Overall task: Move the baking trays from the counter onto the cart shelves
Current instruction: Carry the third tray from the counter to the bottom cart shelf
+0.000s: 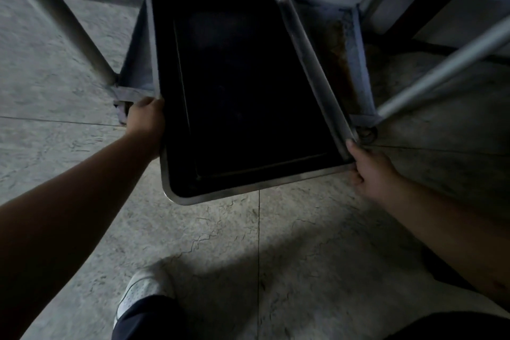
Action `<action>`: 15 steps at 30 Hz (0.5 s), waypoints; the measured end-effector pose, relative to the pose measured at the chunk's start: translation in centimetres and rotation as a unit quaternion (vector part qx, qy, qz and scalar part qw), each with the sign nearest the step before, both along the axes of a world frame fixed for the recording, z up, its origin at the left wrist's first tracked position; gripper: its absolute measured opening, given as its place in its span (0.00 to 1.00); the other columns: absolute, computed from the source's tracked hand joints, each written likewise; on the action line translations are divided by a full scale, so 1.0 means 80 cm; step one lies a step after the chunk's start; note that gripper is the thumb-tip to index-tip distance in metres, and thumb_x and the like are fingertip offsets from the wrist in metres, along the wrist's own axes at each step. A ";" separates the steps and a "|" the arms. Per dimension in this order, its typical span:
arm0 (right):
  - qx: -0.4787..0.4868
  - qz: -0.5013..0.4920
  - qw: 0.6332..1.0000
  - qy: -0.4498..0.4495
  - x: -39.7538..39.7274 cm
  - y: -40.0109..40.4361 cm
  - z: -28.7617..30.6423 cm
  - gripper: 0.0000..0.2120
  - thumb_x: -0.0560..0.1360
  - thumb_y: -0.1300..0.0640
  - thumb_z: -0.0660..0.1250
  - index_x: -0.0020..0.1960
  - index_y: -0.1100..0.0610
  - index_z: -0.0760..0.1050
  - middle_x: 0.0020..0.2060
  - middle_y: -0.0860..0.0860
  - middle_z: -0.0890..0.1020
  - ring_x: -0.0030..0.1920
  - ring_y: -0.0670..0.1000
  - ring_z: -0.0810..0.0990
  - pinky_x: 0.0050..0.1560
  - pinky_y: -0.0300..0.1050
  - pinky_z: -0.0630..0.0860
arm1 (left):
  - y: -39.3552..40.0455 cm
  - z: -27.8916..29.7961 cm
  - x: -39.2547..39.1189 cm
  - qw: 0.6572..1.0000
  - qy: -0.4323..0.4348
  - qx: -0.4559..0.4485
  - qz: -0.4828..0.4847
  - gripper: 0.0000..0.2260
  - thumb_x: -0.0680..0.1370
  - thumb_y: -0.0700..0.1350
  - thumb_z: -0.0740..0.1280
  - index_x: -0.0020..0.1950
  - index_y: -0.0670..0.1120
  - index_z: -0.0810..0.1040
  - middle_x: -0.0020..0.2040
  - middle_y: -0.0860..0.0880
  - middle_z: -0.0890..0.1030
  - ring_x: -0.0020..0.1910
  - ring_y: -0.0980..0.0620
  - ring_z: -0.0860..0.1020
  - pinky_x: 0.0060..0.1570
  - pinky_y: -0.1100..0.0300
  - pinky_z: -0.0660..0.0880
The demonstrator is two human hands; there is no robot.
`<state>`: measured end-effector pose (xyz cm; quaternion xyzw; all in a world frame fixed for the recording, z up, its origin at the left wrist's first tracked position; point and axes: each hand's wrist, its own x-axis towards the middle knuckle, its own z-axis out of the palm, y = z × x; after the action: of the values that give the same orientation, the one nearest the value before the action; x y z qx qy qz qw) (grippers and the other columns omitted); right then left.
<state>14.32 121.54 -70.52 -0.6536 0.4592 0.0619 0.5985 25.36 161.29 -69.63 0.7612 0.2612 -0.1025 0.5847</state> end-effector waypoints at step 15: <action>0.213 -0.014 0.976 -0.033 -0.005 0.069 -0.006 0.10 0.81 0.56 0.61 0.44 0.60 0.75 0.25 0.52 0.80 0.25 0.49 0.79 0.23 0.38 0.73 | -0.054 -0.016 -0.021 0.993 -0.031 -0.019 0.108 0.14 0.83 0.49 0.59 0.56 0.41 0.80 0.54 0.39 0.82 0.56 0.39 0.80 0.60 0.43 0.76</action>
<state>13.92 127.07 -71.00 -0.5060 0.4247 0.1283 0.7397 23.69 156.94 -70.94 0.7197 0.3216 -0.0195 0.6150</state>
